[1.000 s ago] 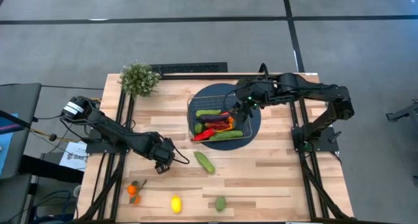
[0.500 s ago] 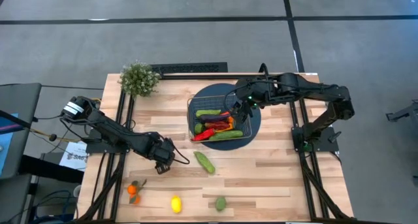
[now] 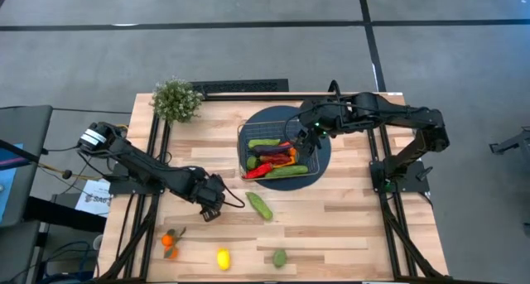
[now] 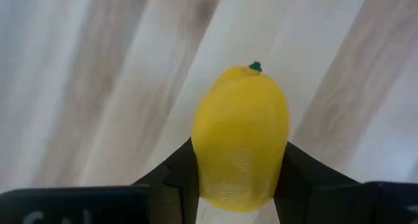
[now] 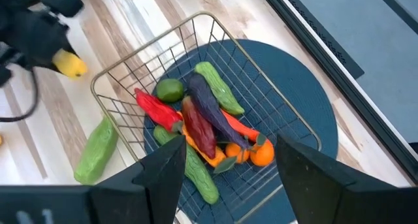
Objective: Build produce basket
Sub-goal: Put the top lemon into the wire basket
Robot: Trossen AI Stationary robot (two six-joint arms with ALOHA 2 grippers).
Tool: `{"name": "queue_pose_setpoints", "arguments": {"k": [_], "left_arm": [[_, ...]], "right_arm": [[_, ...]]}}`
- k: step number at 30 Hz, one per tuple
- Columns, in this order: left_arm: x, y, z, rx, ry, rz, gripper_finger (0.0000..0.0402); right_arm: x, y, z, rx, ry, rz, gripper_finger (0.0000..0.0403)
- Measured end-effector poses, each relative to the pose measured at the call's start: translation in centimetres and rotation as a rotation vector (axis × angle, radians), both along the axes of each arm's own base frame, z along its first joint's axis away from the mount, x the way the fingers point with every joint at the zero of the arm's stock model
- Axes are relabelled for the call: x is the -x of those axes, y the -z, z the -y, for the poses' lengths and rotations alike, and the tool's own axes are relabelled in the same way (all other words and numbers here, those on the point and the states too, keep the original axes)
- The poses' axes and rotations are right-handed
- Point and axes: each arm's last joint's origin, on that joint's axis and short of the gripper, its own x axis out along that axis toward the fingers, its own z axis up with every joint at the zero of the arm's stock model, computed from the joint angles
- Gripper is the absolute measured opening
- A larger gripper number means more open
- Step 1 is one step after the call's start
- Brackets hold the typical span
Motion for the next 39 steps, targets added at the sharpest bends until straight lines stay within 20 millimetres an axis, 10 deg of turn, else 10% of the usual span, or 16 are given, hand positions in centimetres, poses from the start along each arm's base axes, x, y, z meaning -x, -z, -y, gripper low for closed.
{"name": "queue_pose_setpoints", "arguments": {"k": [19,28,39], "left_arm": [[-4.9,-18.4,-0.8,-0.556,-0.021,0.525,0.0131],[-7.1,-17.5,-4.5,-0.539,-0.108,0.486,0.0132],[-13.9,-9.9,-7.4,-0.469,-0.024,0.286,0.0133]], "right_arm": [[0.7,0.4,0.0,0.007,-0.012,-0.093,0.0255],[0.7,0.4,0.0,0.011,-0.02,-0.093,0.0255],[0.7,0.4,0.0,0.012,-0.02,-0.086,0.0255]]}}
